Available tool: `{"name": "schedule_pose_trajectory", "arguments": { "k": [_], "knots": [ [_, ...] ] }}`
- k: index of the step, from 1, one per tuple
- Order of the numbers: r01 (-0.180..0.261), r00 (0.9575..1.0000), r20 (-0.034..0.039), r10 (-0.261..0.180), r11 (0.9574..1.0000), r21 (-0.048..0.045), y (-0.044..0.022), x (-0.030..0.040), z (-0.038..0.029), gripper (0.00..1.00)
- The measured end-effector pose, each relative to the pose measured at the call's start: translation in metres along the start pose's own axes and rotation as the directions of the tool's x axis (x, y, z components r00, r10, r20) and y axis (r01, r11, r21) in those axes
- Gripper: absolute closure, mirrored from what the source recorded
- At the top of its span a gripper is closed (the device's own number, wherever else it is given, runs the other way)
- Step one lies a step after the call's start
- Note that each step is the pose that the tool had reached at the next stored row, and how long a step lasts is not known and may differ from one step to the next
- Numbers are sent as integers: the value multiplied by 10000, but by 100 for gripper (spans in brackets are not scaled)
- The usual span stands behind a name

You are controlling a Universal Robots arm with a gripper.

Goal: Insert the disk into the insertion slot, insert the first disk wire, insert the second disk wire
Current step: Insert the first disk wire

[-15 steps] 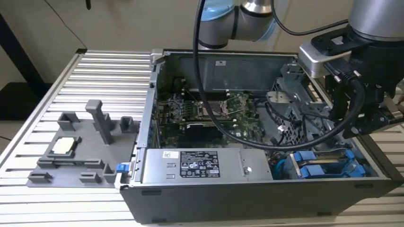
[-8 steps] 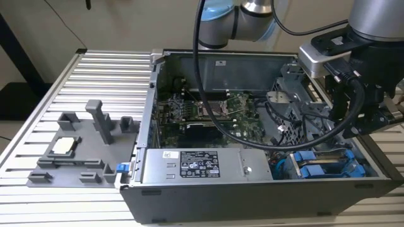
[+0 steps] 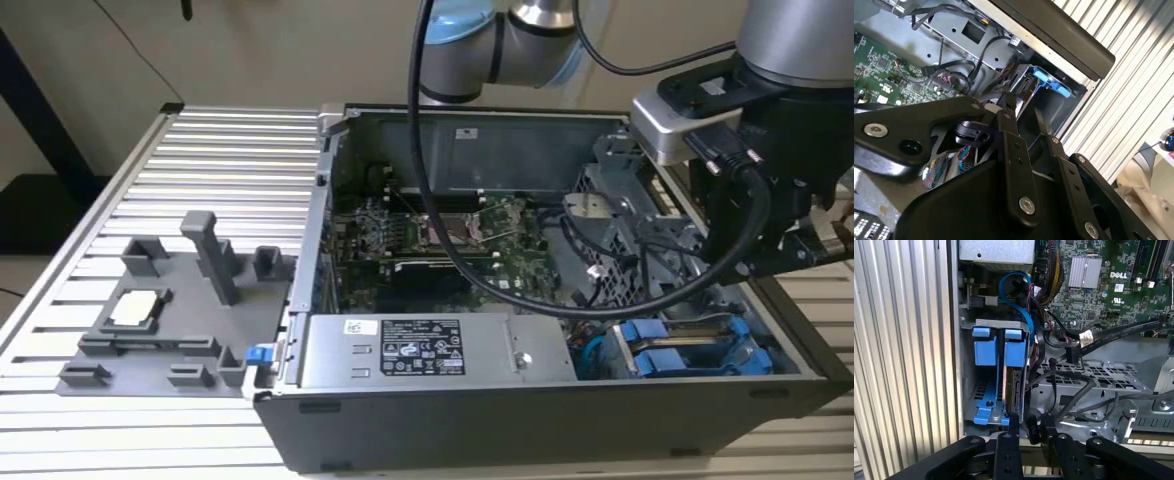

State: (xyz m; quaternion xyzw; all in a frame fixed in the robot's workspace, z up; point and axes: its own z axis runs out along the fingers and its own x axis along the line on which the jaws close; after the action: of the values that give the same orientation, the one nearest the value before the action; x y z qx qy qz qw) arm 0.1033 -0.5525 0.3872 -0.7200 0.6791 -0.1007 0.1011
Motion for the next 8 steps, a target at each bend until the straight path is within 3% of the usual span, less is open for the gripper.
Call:
{"name": "schedule_pose_trajectory", "arguments": {
  "k": [3,6,8],
  "knots": [
    [0,10000,1,0,10000,0,0,0,1,69],
    [0,10000,1,0,10000,0,0,0,1,81],
    [0,10000,1,0,10000,0,0,0,1,81]
  ]
}}
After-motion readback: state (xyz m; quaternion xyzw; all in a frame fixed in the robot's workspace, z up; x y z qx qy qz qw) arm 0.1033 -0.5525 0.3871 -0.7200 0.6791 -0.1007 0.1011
